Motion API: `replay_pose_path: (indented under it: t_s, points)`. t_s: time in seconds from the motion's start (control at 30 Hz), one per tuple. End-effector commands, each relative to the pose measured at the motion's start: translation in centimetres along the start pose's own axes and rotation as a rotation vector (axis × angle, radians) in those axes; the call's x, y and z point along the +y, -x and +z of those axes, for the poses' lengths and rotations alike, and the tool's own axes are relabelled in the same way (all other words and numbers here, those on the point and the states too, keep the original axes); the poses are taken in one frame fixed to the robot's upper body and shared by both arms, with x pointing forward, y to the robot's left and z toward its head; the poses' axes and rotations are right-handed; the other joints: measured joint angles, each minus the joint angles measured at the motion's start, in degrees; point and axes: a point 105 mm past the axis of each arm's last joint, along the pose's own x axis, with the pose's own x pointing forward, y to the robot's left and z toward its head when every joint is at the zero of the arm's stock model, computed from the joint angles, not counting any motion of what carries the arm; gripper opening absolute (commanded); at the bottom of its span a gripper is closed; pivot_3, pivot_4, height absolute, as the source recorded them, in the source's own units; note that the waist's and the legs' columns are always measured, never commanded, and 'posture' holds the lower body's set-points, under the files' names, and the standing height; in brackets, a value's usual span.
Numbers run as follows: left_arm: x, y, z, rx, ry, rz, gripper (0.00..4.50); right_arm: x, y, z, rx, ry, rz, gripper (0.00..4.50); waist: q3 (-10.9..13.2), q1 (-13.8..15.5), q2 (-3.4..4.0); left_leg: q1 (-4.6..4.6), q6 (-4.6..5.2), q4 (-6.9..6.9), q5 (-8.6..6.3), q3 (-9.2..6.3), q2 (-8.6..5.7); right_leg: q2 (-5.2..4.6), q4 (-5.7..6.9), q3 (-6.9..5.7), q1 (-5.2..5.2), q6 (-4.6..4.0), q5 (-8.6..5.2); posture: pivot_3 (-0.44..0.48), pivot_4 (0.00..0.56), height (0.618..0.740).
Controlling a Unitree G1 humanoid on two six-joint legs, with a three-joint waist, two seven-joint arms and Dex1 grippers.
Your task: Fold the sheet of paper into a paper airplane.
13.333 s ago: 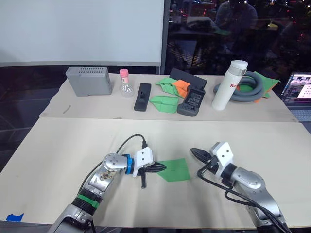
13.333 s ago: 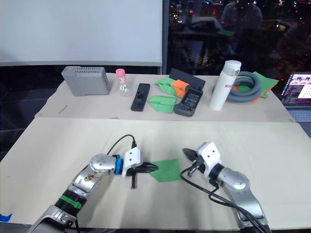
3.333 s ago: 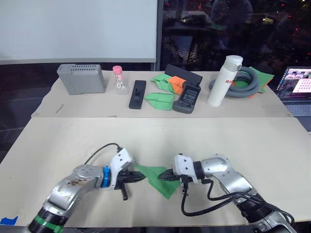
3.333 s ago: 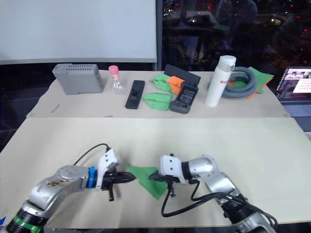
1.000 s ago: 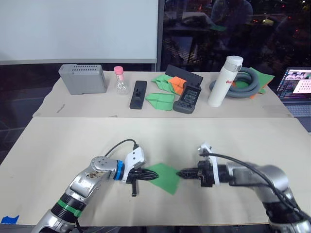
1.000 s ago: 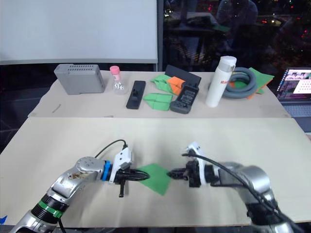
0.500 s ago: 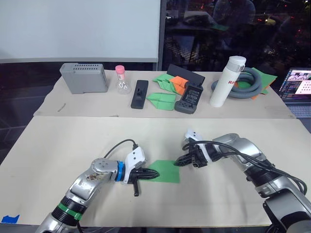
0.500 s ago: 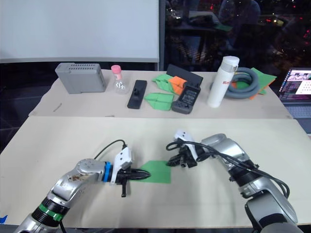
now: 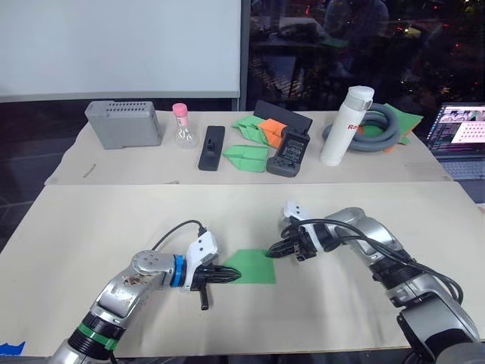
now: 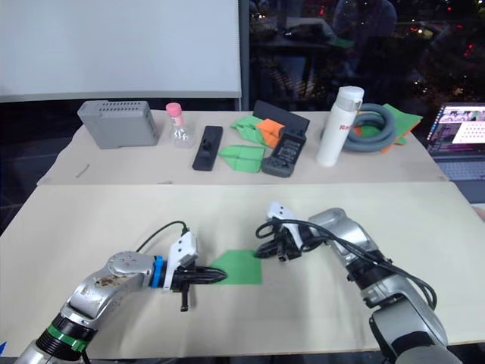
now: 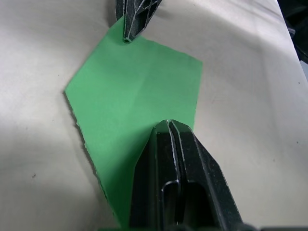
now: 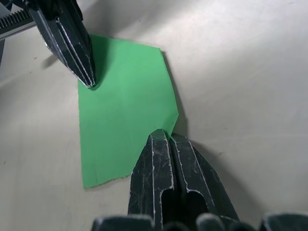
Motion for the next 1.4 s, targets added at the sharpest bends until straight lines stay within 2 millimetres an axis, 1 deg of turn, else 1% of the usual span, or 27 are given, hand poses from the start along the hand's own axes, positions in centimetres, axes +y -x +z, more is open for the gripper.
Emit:
replay_pose_path:
  t_s: [0.03,0.3,0.4,0.47,0.53,0.57,0.6,0.77,0.87,0.97,1.13,1.23,1.37,1.4]
  points:
    - [-0.1,0.3,-0.5,0.022,0.01,0.003,0.0,-0.5,0.5,0.8,-0.012,0.037,-0.029,0.04,0.0,-0.02,0.0,0.01,-0.01,-0.02,0.0,0.0,0.0,0.0,0.02,0.0,-0.01,0.0,0.0,0.0,0.15,0.74]
    - [-0.3,1.4,-1.8,0.045,0.028,0.035,0.0,-0.6,0.5,0.6,-0.017,0.054,-0.045,0.04,0.0,-0.04,0.01,0.03,-0.01,-0.1,-0.01,-0.02,0.01,-0.14,0.01,0.01,-0.04,0.0,0.0,0.0,0.15,0.74]
    - [-0.2,1.2,-1.9,0.041,0.023,0.042,0.0,-0.8,0.4,0.8,-0.042,0.059,-0.064,0.9,0.0,-0.04,0.01,0.05,-0.01,-0.12,-0.02,-0.03,0.0,-0.25,0.01,0.0,-0.03,-0.01,0.0,0.0,0.15,0.74]
    - [-0.1,1.1,-1.8,0.03,0.023,0.046,0.0,-0.7,0.5,1.0,-0.053,0.06,-0.063,1.63,-0.01,-0.04,0.01,0.06,-0.01,-0.13,-0.02,-0.03,0.0,-0.46,0.01,-0.02,-0.03,-0.01,0.01,0.0,0.15,0.74]
    - [-0.1,1.1,-1.7,0.022,0.023,0.048,0.0,-0.8,1.2,1.6,-0.086,0.072,-0.09,2.31,-0.01,-0.01,0.01,0.07,-0.02,-0.13,-0.02,-0.03,-0.01,-0.49,0.01,-0.03,-0.02,-0.01,0.01,0.0,0.15,0.74]
    - [-0.1,1.1,-1.7,0.018,0.023,0.051,0.0,-0.8,1.6,2.0,-0.11,0.06,-0.096,2.59,0.0,0.06,0.02,0.06,-0.01,-0.13,-0.02,-0.03,-0.02,-0.5,0.01,-0.04,-0.02,-0.01,0.01,0.0,0.15,0.74]
    - [0.0,1.1,-1.7,0.015,0.024,0.053,0.0,-0.7,1.9,2.3,-0.131,0.048,-0.095,2.97,0.0,0.1,0.02,0.06,-0.01,-0.13,-0.02,-0.03,-0.07,-0.52,0.01,-0.05,-0.03,-0.01,0.01,0.0,0.15,0.74]
    - [0.8,1.3,-1.4,-0.023,-0.01,0.096,0.0,-0.6,3.7,2.5,-0.224,-0.066,-0.099,2.97,0.0,0.24,0.02,0.04,-0.02,-0.14,-0.02,-0.04,-0.08,-0.64,-0.02,-0.07,-0.03,-0.01,0.01,0.0,0.15,0.74]
    - [1.1,1.7,-1.6,-0.026,-0.016,0.11,0.0,-0.6,4.0,3.2,-0.312,-0.194,-0.099,2.97,0.0,0.12,0.02,0.02,0.08,-0.14,-0.07,-0.04,-0.09,-0.77,-0.04,-0.1,-0.04,-0.01,0.01,0.0,0.15,0.74]
    - [1.0,2.0,-1.8,-0.025,-0.013,0.113,0.0,0.1,3.7,2.5,-0.285,-0.234,-0.071,2.97,0.0,0.0,0.02,0.01,0.08,-0.18,-0.07,-0.04,-0.08,-0.81,-0.04,-0.1,-0.08,-0.01,0.01,0.0,0.15,0.74]
    - [0.6,2.1,-2.5,-0.013,-0.006,0.109,0.0,0.5,2.9,1.1,-0.252,-0.272,-0.066,2.97,0.0,0.02,0.03,0.01,0.1,-0.22,-0.09,-0.04,-0.09,-0.83,-0.05,-0.12,-0.07,-0.01,0.01,0.0,0.15,0.74]
    - [0.6,2.0,-2.5,-0.014,-0.006,0.107,0.0,0.3,2.5,1.0,-0.245,-0.262,-0.079,2.97,0.0,0.02,0.03,0.01,0.11,-0.2,-0.09,-0.04,-0.12,-0.84,-0.06,-0.12,-0.06,-0.01,0.01,0.0,0.15,0.74]
    - [0.5,2.0,-2.5,-0.014,-0.008,0.108,0.0,0.7,2.0,1.3,-0.241,-0.245,-0.058,2.97,0.0,0.03,0.03,0.01,0.11,-0.2,-0.09,-0.04,-0.12,-0.81,-0.06,-0.13,-0.06,-0.01,0.01,0.0,0.15,0.74]
    - [0.6,2.0,-2.4,-0.017,-0.015,0.117,0.0,0.9,2.0,1.3,-0.236,-0.238,-0.048,2.73,0.0,0.03,0.03,0.01,0.11,-0.21,-0.09,-0.04,-0.12,-0.81,-0.06,-0.14,-0.06,-0.01,0.01,0.0,0.15,0.74]
